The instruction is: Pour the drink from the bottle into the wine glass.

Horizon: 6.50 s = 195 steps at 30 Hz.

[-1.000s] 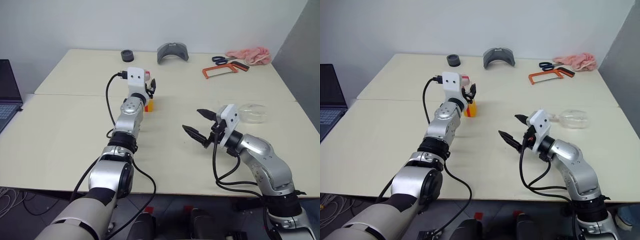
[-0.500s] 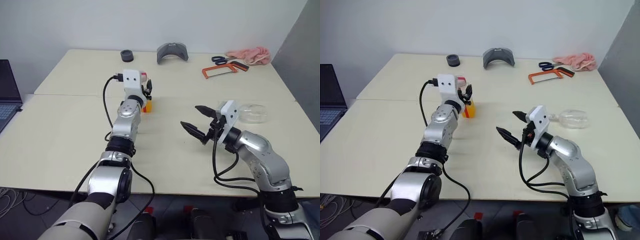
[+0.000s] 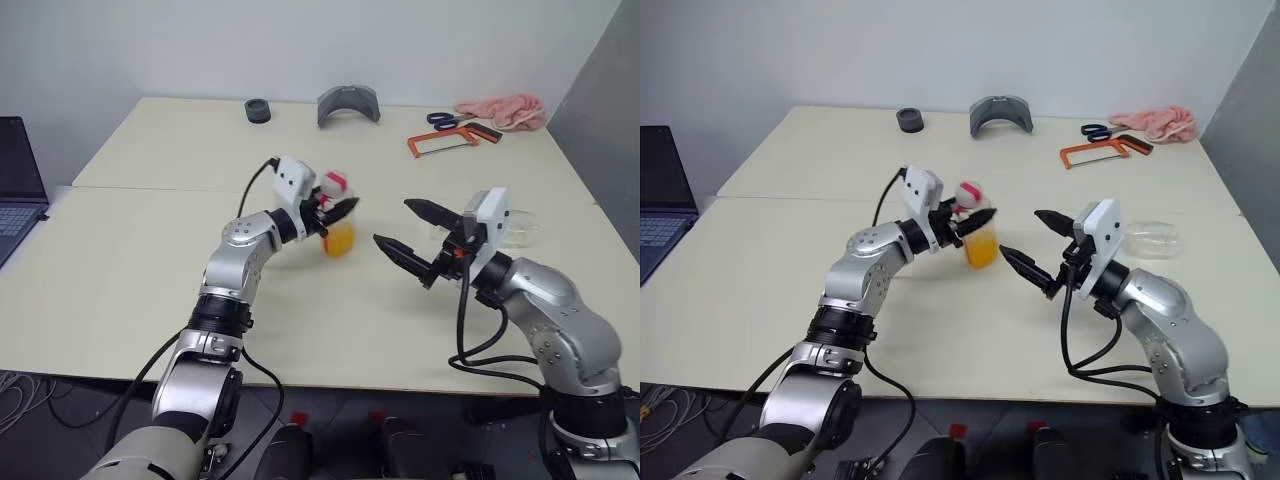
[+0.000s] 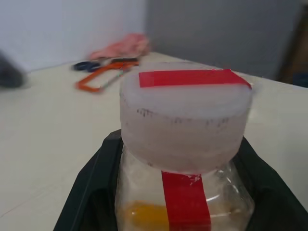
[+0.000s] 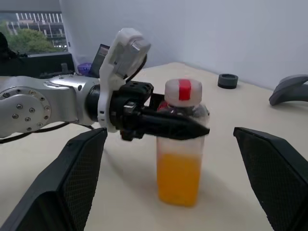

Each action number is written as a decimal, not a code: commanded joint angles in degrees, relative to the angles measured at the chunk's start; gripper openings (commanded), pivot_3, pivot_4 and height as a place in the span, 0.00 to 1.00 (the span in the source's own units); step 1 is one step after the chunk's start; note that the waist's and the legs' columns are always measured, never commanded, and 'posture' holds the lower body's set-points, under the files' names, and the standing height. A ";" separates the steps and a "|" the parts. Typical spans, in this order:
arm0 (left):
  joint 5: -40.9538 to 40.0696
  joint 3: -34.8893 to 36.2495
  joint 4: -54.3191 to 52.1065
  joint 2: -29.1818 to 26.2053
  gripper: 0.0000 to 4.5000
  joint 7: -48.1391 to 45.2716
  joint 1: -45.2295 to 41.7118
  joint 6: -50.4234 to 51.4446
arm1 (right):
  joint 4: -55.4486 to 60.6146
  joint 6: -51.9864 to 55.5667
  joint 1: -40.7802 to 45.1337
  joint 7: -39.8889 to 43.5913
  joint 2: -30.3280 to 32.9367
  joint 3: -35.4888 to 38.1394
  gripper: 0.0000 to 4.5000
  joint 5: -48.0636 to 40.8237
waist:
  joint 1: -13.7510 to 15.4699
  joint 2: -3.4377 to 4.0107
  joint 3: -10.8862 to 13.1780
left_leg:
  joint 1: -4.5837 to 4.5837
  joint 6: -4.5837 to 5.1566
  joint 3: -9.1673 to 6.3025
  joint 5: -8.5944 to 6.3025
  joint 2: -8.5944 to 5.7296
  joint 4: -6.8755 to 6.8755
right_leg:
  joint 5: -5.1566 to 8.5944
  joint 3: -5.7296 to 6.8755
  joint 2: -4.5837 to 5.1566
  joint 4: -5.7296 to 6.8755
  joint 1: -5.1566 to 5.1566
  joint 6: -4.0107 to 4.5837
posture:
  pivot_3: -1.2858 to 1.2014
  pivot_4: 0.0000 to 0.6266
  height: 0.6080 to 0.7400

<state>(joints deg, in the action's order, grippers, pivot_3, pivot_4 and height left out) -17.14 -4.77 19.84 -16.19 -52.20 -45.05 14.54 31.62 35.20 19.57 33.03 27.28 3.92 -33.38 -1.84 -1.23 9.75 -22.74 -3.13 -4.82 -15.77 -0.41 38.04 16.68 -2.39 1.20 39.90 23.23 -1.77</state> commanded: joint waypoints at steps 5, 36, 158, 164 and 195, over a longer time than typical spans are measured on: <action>-5.90 -5.04 -5.97 -1.86 0.49 -19.76 -2.09 3.31 | 8.19 7.83 3.54 -7.39 0.16 1.59 1.00 -6.36 | -0.41 0.00 0.00 | 0.03 0.21 0.03 -0.12 0.00 0.00 | 0.00 -0.02 -0.08 0.01 0.00 0.00 | 0.52 0.24 1.00; -1.28 -5.54 -1.35 -0.59 0.49 -20.72 -2.48 -2.66 | 5.46 7.76 3.39 -9.90 -1.48 -7.95 0.42 1.94 | -0.39 0.00 0.00 | 0.01 0.24 -0.03 -0.13 0.00 0.01 | 0.00 0.00 -0.06 0.01 0.00 0.00 | 0.52 0.24 1.00; 4.71 -6.57 9.86 3.69 0.49 -16.54 -6.54 -6.02 | 4.96 -5.15 -5.45 -22.21 -18.22 -14.12 1.00 27.26 | -0.35 0.06 -0.01 | 0.03 0.22 -0.41 -0.12 -0.05 0.08 | 0.02 0.01 -0.03 0.05 -0.05 0.00 | 0.52 0.24 1.00; 3.91 -5.83 8.90 3.24 0.49 -16.71 -6.62 -4.82 | 5.48 -3.39 -5.49 -21.29 -18.83 -12.93 1.00 24.84 | -0.37 0.06 -0.01 | 0.03 0.23 -0.41 -0.12 -0.05 0.08 | 0.02 0.01 -0.04 0.05 -0.05 0.00 | 0.52 0.24 1.00; 2.26 -7.18 4.56 -1.65 0.49 -26.24 -5.77 -2.24 | -19.08 -3.44 13.57 26.05 5.48 -8.53 0.42 0.86 | -0.94 0.05 0.00 | 0.10 0.25 -0.03 -0.13 -0.07 0.04 | 0.01 0.02 -0.09 0.00 -0.13 0.01 | 0.52 0.24 1.00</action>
<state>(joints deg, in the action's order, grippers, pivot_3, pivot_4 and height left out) -14.23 -12.23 25.29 -16.54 -77.18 -49.92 11.39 14.38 27.44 31.12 51.59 31.42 -6.46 -26.23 -2.79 -1.17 9.75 -22.63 -2.87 -4.86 -15.90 -0.47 38.09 16.70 -2.34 1.07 39.88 23.08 -1.76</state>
